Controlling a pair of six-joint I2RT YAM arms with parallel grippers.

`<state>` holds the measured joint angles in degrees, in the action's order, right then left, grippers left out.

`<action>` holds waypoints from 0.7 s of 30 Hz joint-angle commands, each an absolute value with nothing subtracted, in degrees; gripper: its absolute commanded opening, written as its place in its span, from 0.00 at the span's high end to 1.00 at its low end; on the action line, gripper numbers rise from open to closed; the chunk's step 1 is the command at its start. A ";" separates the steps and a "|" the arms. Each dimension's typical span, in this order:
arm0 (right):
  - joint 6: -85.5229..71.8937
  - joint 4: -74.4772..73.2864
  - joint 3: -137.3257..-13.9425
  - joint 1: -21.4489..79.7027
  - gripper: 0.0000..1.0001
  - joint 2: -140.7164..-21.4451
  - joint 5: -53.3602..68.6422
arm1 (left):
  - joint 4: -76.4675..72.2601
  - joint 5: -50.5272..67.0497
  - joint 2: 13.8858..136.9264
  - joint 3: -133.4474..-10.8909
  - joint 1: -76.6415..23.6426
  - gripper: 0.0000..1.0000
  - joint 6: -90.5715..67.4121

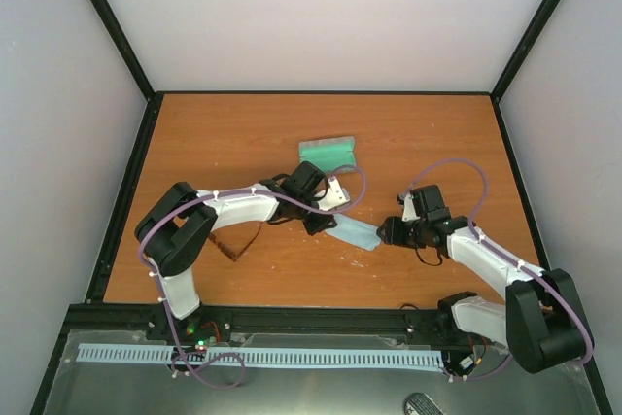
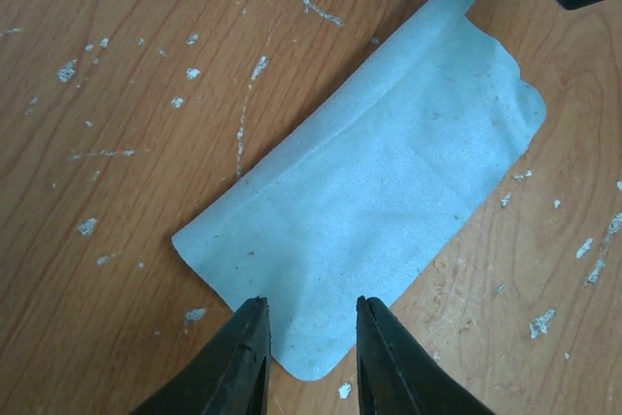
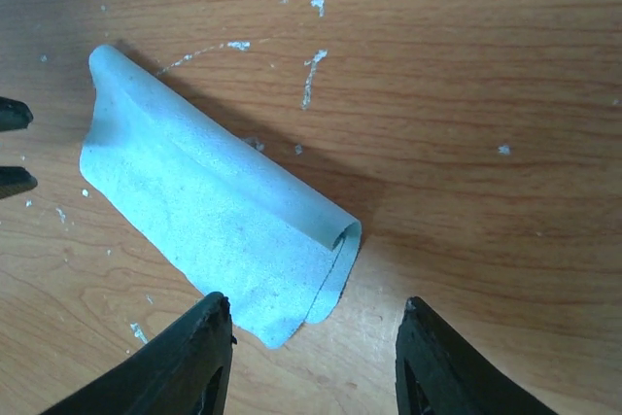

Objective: Organize the sunglasses
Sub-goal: Fold the glasses cleaning cloth at the center of the board, then pick up the glasses cleaning cloth from the center of the board.

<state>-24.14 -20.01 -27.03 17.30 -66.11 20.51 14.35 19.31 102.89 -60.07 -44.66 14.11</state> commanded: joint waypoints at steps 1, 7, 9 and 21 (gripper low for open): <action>-20.95 -24.17 -30.25 18.92 0.56 -66.10 17.68 | 13.01 18.03 101.74 -60.59 -43.68 0.75 15.04; -21.22 -23.64 -31.00 21.06 0.53 -68.40 15.88 | 13.09 17.38 102.71 -61.54 -42.27 0.75 15.88; -20.83 -23.59 -31.76 21.86 0.49 -70.27 14.93 | 12.99 17.13 103.07 -61.76 -42.07 0.75 16.12; -19.65 -25.46 -36.03 25.64 0.55 -77.16 7.34 | 12.53 16.61 104.14 -62.71 -41.08 0.76 16.35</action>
<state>-20.14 -25.15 -34.44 24.97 -76.12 10.55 13.67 16.91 103.11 -60.58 -41.65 15.53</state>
